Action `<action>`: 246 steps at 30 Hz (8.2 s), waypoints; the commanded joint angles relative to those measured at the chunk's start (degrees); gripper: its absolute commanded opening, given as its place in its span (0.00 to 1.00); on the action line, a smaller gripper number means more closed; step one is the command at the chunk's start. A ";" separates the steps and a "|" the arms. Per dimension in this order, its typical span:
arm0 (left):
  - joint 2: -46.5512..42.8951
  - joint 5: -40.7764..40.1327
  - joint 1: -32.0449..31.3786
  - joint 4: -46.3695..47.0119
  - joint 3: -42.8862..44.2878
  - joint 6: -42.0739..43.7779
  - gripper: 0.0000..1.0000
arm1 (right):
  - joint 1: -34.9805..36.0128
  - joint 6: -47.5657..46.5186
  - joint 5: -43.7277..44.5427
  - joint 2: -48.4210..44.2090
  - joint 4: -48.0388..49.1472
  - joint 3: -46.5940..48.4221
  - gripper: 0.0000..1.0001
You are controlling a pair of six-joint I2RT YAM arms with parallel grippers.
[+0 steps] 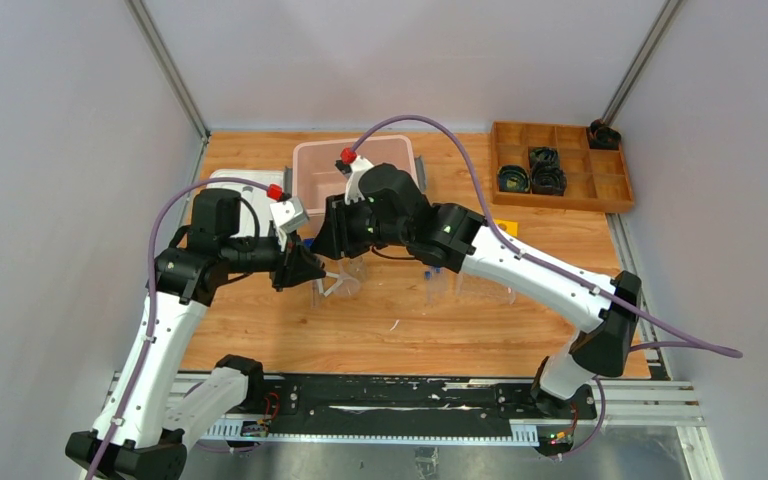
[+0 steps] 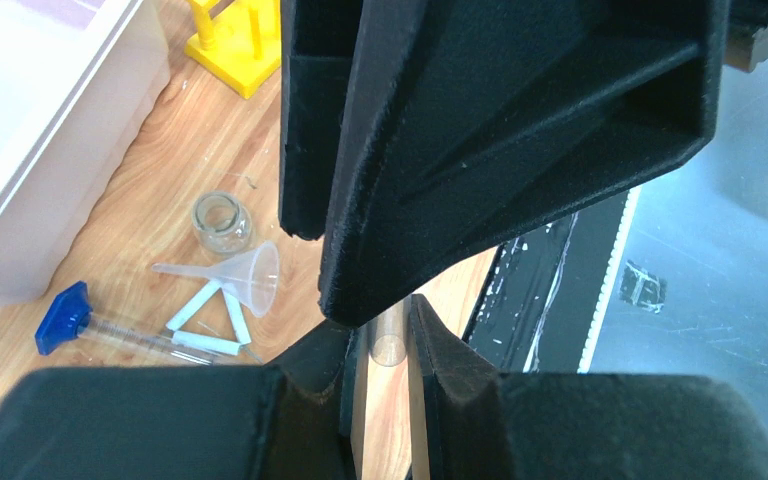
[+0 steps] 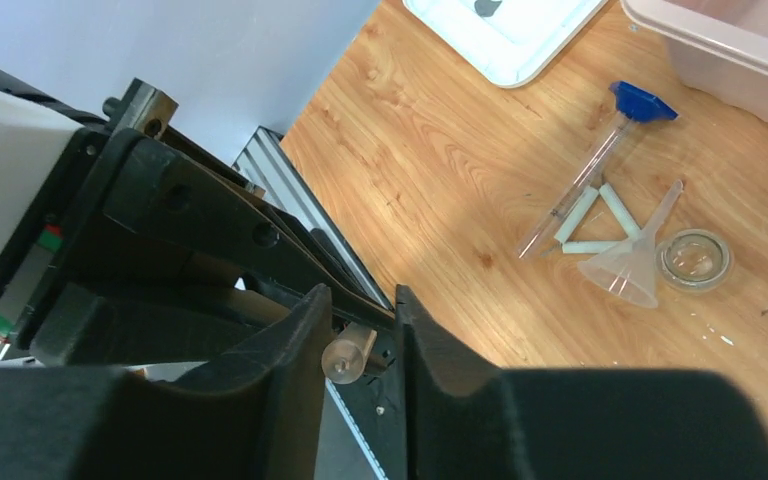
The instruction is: Organize the chemistry lab equipment
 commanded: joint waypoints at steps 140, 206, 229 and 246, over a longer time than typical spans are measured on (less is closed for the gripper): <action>3.23 -9.07 -0.63 -0.38 4.52 -4.93 1.00 | -36.29 -10.56 33.85 -17.72 10.04 -47.08 0.30; 3.39 -9.19 -0.63 -0.38 5.05 -5.10 1.00 | -36.54 -15.90 24.69 -22.39 -6.77 -35.97 0.00; 2.91 -9.45 -0.59 -0.38 5.05 -4.83 1.00 | -36.56 -16.09 25.92 -18.66 -3.77 -35.46 0.00; 3.10 -9.34 -0.63 -0.38 4.87 -4.22 1.00 | -36.47 -16.19 25.39 -16.40 -4.02 -36.49 0.00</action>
